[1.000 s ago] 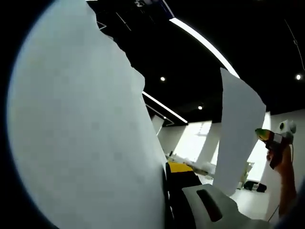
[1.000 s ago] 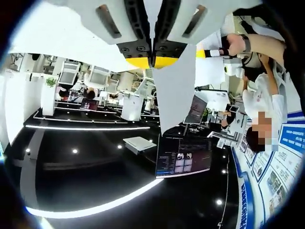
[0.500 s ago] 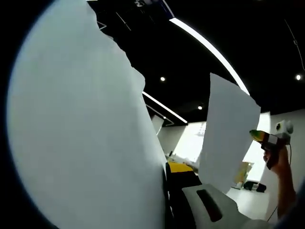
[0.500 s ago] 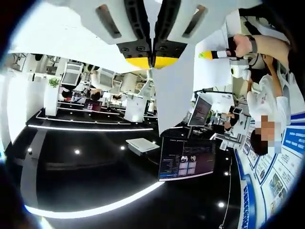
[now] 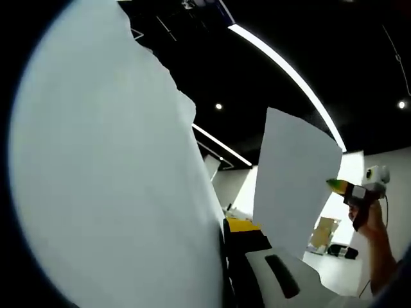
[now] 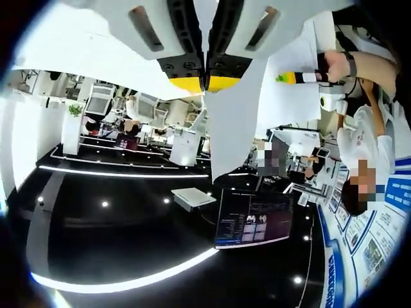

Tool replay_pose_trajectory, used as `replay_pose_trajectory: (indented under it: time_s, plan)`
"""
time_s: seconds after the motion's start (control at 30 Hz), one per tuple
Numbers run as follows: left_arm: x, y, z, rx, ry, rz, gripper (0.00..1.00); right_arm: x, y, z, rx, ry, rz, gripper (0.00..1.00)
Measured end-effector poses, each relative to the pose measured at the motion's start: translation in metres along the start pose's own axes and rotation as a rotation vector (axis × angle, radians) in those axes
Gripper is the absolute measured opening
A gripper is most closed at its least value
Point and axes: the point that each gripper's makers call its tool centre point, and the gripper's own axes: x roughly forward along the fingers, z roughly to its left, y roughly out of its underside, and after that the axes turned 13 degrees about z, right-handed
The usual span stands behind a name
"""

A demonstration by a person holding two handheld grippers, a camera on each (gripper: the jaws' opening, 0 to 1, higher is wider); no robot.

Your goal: Organize the stack of printing papers by aligning and flattening the scattered papers on the table

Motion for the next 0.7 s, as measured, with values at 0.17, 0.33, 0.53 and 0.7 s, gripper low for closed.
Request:
replay_pose_trajectory:
  time_s: [0.17, 0.33, 0.53, 0.7]
  plan:
    - [0.000, 0.000, 0.000, -0.001, 0.002, 0.000, 0.09, 0.005, 0.003, -0.002, 0.002, 0.007, -0.003, 0.00]
    - [0.001, 0.002, -0.002, 0.009, 0.005, 0.010, 0.09, 0.008, 0.004, -0.001, 0.000, 0.008, -0.011, 0.00]
    - [0.001, 0.002, -0.002, 0.010, 0.006, 0.011, 0.09, 0.014, 0.004, -0.001, 0.002, 0.010, -0.011, 0.00]
    - [0.001, 0.002, -0.002, 0.010, 0.006, 0.012, 0.09, 0.021, 0.001, 0.000, 0.000, 0.006, -0.010, 0.00]
